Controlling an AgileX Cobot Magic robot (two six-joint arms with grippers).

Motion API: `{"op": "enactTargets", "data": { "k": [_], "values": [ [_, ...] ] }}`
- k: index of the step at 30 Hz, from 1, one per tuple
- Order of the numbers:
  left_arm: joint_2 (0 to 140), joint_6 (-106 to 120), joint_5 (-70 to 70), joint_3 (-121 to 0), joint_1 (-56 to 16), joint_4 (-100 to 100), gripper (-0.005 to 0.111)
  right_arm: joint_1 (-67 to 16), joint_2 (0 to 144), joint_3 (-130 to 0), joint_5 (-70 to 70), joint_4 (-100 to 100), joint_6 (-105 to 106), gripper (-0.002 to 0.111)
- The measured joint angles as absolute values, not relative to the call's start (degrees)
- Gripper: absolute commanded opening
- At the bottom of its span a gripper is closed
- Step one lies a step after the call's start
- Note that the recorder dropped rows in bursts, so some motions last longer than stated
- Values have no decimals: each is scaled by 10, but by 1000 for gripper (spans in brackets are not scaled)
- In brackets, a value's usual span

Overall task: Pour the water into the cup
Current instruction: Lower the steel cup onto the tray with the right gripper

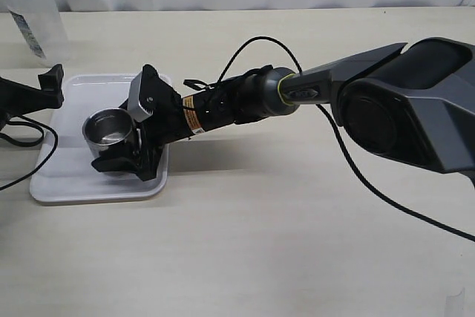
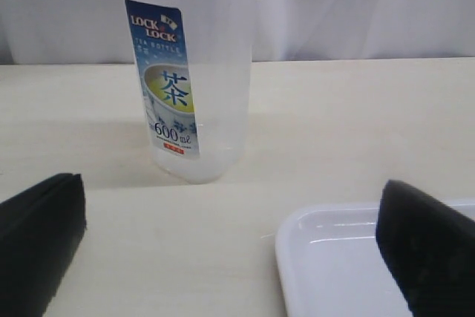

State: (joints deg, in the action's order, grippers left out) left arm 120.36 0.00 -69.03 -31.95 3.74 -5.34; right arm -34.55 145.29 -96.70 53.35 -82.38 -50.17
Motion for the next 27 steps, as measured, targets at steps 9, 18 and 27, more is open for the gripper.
{"op": "enactTargets", "data": {
  "k": [9,18,27],
  "values": [
    [1204,0,-690,-319,37,-53,105,-345,1453,-967,535,-824,-514,84],
    [1204,0,-690,-319,37,-53,105,-345,1453,-967,540,-821,-543,95],
    [1204,0,-690,-319,37,-53,105,-345,1453,-967,540,-819,-524,110]
  ]
}}
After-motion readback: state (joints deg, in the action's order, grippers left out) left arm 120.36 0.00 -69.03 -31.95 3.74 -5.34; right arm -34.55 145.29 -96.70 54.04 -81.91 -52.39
